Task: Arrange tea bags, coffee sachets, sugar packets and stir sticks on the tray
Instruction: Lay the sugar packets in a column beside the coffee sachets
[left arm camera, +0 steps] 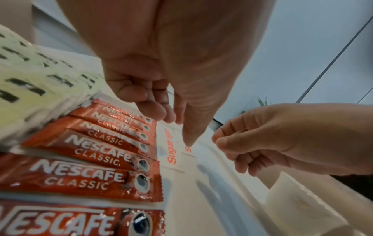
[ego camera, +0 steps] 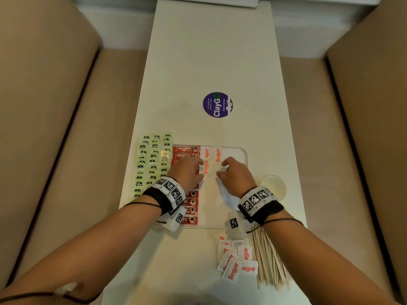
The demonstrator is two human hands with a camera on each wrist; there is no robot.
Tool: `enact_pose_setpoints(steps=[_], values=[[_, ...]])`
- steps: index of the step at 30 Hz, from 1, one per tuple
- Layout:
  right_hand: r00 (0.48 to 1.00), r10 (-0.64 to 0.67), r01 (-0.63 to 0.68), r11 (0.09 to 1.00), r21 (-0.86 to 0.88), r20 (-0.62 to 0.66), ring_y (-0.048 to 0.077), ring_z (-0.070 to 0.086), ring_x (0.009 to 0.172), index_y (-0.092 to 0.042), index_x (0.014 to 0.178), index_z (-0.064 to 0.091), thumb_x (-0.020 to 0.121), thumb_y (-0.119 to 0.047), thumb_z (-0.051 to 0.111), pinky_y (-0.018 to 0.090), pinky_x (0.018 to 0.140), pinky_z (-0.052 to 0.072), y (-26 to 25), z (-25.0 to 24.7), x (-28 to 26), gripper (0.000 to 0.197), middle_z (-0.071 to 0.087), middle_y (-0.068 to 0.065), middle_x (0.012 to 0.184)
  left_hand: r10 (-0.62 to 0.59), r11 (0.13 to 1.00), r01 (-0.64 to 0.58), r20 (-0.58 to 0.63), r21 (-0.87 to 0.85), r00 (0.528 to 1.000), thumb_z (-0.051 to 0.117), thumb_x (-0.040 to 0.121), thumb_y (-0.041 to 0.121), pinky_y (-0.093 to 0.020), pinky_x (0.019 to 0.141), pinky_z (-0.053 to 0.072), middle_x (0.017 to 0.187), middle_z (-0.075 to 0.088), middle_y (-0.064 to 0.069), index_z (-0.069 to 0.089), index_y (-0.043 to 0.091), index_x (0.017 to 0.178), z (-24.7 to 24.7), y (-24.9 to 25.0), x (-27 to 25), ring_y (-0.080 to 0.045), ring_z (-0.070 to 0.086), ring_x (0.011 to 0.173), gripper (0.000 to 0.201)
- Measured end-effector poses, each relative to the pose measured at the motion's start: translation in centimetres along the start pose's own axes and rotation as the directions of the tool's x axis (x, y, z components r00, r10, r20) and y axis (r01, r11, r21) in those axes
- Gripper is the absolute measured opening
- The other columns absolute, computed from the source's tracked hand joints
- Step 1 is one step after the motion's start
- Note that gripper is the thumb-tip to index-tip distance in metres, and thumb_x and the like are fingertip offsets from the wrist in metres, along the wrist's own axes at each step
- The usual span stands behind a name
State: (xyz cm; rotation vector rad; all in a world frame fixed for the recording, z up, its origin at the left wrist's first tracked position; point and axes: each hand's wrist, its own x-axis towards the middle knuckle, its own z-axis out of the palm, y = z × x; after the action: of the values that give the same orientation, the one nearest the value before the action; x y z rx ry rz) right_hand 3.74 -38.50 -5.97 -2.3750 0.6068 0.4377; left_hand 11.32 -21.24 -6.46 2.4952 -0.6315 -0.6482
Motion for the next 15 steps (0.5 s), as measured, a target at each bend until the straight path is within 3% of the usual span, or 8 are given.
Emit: enact_pose_setpoints(steps=[3,8,12,15], values=[[0.993,-0.109,0.112,0.990,-0.081,0.038,0.016,0.061,0.098,-0.020,0.125,0.058,0.097,-0.036,0.062,0.030,0.085,0.049,0.6,-0.9,-3.9,0.032,0.064,-0.002,0.114,0.067,0.997,-0.064,0.063,-0.043,0.996,0.072,0.088,0.026,-0.030,0.078,0.055,0.088,0.062,0.012,0.065,0.024,0.117,-0.4,-0.2,-2.5,-0.006,0.059,0.080,0.030],[0.960,-0.220,0.246,0.957,-0.151,0.173,0.010,0.057,0.083,-0.024,0.125,0.060,0.098,-0.038,0.060,0.026,0.076,0.047,2.9,-0.9,-10.1,0.031,0.060,-0.005,0.113,0.118,0.993,-0.110,0.199,-0.052,0.973,0.072,0.086,0.031,-0.029,0.076,0.055,0.086,0.064,0.013,0.065,0.029,0.115,0.7,-0.1,-7.1,-0.002,0.060,0.078,0.030],[0.934,-0.216,0.284,0.933,-0.221,0.285,0.014,0.062,0.099,-0.025,0.128,0.059,0.096,-0.036,0.064,0.030,0.086,0.052,5.7,0.2,-13.0,0.034,0.060,-0.005,0.117,0.143,0.989,-0.146,0.284,-0.011,0.948,0.072,0.086,0.035,-0.031,0.078,0.054,0.088,0.064,0.013,0.066,0.027,0.116,2.8,0.8,-9.8,-0.004,0.060,0.080,0.033],[0.919,-0.175,0.287,0.912,-0.294,0.353,0.016,0.061,0.104,-0.025,0.131,0.058,0.094,-0.034,0.067,0.033,0.089,0.053,7.8,0.9,-14.3,0.040,0.060,-0.005,0.121,0.171,0.980,-0.197,0.347,0.041,0.922,0.071,0.087,0.040,-0.026,0.076,0.049,0.094,0.065,0.014,0.064,0.028,0.119,4.8,1.8,-11.3,-0.005,0.058,0.082,0.035]])
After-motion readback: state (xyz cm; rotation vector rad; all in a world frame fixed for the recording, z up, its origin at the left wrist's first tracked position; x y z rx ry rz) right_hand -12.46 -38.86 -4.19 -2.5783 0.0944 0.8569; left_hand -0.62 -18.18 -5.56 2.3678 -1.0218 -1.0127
